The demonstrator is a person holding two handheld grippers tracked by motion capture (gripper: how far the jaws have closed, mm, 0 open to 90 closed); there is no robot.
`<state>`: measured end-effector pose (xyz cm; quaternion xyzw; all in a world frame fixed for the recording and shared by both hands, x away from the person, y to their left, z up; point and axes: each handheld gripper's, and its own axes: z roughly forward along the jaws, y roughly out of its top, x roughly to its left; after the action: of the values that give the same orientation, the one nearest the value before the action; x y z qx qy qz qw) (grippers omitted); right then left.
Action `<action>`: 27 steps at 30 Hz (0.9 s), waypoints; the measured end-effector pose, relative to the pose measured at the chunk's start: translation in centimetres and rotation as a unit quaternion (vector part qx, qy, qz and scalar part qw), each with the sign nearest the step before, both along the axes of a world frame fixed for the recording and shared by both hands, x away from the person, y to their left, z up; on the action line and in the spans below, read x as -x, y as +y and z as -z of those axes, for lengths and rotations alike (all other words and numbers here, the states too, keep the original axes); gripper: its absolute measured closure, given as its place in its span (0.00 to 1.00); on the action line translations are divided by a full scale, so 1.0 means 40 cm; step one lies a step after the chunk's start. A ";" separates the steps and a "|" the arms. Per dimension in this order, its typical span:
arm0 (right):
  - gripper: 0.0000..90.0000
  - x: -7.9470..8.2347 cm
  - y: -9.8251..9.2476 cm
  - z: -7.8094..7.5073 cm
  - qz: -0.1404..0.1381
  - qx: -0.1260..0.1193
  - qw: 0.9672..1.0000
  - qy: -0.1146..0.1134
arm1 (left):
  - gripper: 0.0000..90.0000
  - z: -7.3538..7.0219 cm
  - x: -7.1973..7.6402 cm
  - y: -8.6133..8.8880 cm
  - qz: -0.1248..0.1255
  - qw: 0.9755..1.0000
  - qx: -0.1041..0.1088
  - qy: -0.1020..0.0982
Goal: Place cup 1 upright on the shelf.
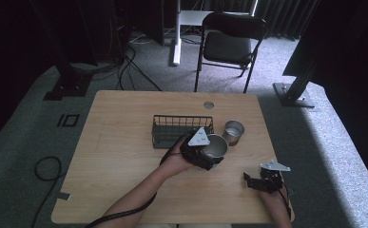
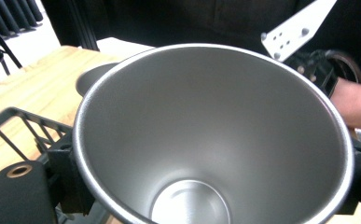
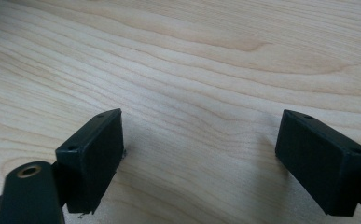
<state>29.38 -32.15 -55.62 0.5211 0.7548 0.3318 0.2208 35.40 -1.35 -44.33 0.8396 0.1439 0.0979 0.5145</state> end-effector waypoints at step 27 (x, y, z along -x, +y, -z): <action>0.16 0.000 0.000 0.000 0.002 0.000 1.000 0.000 | 0.16 -0.135 -0.048 0.103 -0.132 0.989 0.038 -0.045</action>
<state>29.38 -32.16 -55.62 0.5228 0.7536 0.3310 0.2216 37.34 2.76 -38.93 0.7878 0.2337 0.1975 0.5345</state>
